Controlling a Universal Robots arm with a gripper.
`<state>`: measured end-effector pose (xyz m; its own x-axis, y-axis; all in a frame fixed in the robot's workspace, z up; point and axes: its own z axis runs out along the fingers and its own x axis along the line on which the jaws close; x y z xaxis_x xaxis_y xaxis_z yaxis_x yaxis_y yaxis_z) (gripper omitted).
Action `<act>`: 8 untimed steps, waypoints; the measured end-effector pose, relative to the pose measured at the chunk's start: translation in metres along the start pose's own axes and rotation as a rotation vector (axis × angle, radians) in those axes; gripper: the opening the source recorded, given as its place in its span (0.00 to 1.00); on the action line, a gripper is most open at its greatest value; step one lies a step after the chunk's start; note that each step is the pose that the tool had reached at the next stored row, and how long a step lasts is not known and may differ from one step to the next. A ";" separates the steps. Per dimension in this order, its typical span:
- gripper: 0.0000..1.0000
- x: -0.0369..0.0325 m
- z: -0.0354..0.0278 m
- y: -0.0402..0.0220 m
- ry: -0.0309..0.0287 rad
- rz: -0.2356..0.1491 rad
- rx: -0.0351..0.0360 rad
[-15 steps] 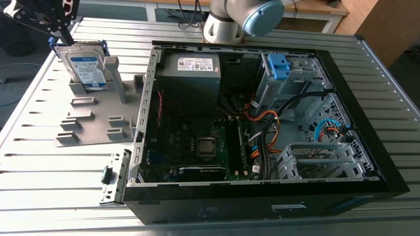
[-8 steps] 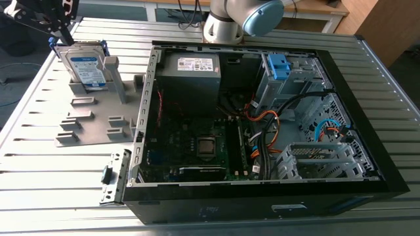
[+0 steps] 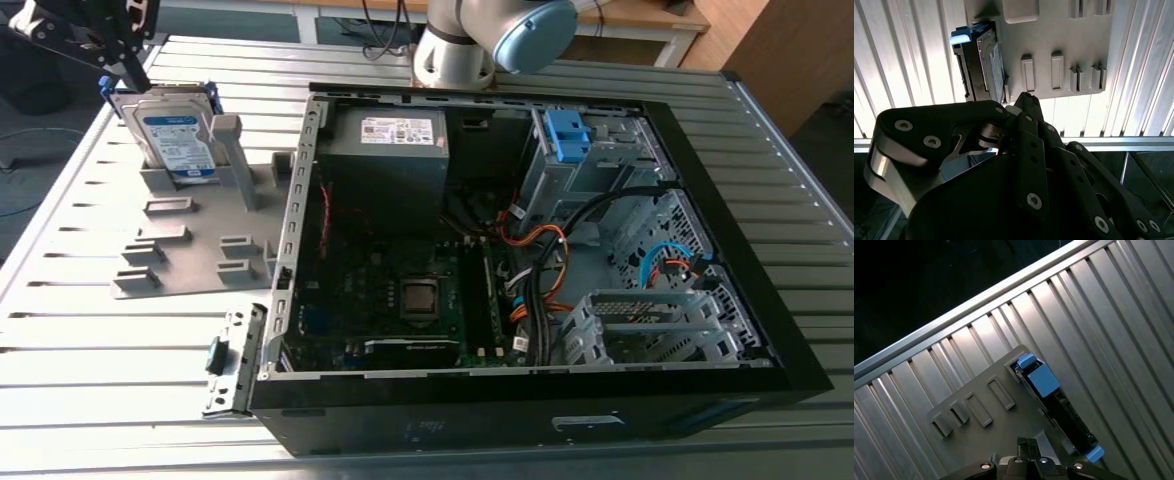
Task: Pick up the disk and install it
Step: 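Pick up the disk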
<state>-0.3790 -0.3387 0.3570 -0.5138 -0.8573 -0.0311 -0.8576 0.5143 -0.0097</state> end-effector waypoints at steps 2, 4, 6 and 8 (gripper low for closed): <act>0.11 0.0000 0.0000 0.0000 -0.0001 -0.007 -0.0002; 0.11 0.0000 0.0000 0.0000 -0.0002 -0.013 -0.0004; 0.11 0.0000 0.0001 0.0000 -0.0003 -0.019 -0.0005; 0.11 0.0000 0.0001 0.0000 -0.0004 -0.026 -0.0008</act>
<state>-0.3790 -0.3387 0.3569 -0.4910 -0.8706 -0.0313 -0.8708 0.4915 -0.0098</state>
